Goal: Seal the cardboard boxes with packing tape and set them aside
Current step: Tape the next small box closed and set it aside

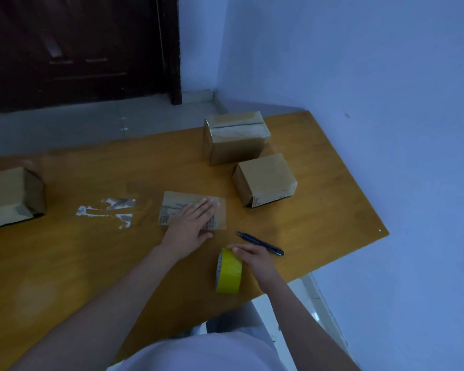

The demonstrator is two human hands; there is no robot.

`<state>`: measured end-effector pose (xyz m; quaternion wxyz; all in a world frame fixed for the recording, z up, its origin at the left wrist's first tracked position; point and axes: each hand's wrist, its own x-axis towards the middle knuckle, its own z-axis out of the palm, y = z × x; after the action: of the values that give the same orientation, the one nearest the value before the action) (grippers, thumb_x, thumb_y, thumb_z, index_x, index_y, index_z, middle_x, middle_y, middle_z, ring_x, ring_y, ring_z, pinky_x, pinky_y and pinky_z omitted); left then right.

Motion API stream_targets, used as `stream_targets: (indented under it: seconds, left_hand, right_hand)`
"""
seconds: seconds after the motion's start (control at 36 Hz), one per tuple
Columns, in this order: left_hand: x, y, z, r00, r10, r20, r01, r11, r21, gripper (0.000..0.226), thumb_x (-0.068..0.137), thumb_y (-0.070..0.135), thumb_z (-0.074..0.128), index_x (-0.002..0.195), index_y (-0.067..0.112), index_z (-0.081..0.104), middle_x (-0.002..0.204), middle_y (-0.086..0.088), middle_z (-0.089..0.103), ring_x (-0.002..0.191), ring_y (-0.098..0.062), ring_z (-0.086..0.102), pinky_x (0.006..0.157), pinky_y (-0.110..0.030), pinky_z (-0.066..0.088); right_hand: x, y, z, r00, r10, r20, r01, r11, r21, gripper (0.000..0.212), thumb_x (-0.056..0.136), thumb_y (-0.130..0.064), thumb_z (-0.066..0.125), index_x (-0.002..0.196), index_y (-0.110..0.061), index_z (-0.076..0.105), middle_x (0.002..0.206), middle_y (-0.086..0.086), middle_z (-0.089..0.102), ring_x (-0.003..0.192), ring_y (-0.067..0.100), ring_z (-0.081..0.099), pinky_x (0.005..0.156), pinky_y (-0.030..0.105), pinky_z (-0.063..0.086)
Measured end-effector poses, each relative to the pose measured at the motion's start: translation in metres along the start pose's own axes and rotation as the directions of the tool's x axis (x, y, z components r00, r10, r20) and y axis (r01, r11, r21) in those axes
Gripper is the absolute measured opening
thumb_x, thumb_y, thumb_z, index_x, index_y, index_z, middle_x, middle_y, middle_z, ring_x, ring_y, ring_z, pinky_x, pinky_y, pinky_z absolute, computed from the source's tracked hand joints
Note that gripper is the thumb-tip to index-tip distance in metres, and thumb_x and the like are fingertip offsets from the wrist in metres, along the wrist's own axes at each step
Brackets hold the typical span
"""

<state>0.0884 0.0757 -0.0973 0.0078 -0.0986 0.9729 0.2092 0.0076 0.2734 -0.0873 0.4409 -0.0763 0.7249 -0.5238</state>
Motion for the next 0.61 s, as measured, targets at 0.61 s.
stream_targets:
  seconds: [0.61]
  left_hand:
    - [0.054,0.033,-0.001,0.951,-0.295,-0.087,0.304,0.945,0.120,0.024,0.087,0.029,0.054,0.107,0.019,0.045,0.109,-0.004,0.039,0.106,-0.025,0.036,0.092,-0.037,0.027]
  right_hand:
    - [0.000,0.004,-0.006,0.999,0.003,-0.045,-0.002,1.000,0.022,0.016,0.089,-0.012,0.063,0.088,-0.023,0.073,0.092,-0.009,0.071,0.089,0.004,0.064,0.085,0.025,0.049]
